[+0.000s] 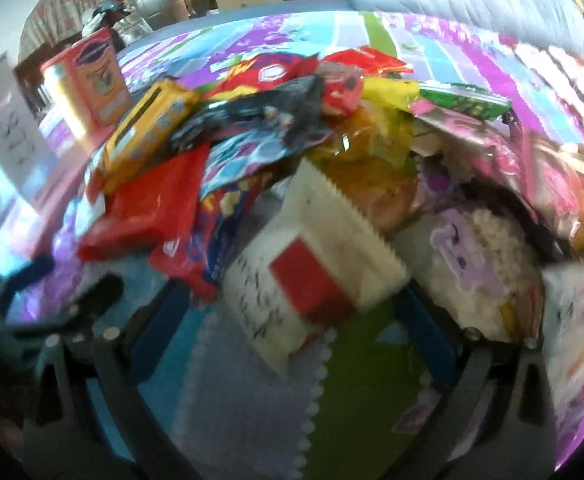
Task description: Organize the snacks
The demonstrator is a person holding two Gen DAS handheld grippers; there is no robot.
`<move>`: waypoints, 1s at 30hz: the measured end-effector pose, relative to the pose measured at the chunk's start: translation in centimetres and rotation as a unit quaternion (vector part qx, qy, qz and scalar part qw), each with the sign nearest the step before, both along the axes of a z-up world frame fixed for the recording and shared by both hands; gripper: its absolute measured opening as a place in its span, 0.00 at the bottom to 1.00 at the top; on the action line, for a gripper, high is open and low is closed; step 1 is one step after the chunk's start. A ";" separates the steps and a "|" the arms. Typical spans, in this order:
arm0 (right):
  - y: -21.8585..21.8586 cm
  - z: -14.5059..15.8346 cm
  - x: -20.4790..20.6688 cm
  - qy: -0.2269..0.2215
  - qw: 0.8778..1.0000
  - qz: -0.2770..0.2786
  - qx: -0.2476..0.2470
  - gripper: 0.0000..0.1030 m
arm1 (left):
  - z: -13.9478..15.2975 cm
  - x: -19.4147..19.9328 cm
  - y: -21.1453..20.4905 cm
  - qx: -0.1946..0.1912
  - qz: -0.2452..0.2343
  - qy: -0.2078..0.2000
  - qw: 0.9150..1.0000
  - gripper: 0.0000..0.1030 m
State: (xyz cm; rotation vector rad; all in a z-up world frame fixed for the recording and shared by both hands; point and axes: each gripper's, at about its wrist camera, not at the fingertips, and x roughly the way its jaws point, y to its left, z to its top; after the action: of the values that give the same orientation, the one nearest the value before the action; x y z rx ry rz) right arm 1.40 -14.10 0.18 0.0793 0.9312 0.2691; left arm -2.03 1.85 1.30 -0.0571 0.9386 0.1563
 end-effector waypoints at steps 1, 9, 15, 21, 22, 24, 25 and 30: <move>-0.1 0.3 -0.8 -0.005 1.000 0.003 -0.001 0.99 | 0.1 -0.2 -0.4 -0.001 -0.011 -0.003 1.000 1.00; -1.9 -1.0 -5.9 -0.023 0.999 -0.006 -0.023 1.00 | 0.0 -0.4 -3.4 -0.012 -0.072 -0.001 0.997 0.99; 0.1 -1.5 -5.4 -0.027 0.996 -0.005 -0.084 1.00 | -0.4 -0.2 -4.0 -0.007 -0.074 -0.005 0.997 1.00; 0.0 -1.6 -5.7 -0.033 0.996 -0.006 -0.077 1.00 | -0.5 -0.2 -4.0 -0.009 -0.073 -0.009 0.997 1.00; -0.1 -1.6 -5.6 -0.033 0.997 -0.006 -0.075 1.00 | -0.5 -0.3 -3.9 -0.009 -0.073 -0.010 0.997 1.00; -0.2 -1.7 -5.6 -0.037 0.997 -0.007 -0.072 1.00 | -0.6 -0.4 -3.9 -0.009 -0.073 -0.010 0.997 1.00; -0.2 -1.7 -5.5 -0.039 0.997 -0.007 -0.072 1.00 | -0.6 -0.4 -4.0 -0.009 -0.073 -0.011 0.997 1.00; -0.3 -1.8 -5.5 -0.041 0.997 -0.007 -0.068 1.00 | -0.6 -0.5 -3.9 -0.010 -0.073 -0.013 0.997 1.00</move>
State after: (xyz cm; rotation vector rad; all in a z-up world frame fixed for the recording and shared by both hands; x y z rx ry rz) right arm -4.13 -14.38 -1.61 -0.0510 0.8655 0.1939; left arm -2.58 -2.02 0.72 -0.0082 0.9143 0.0114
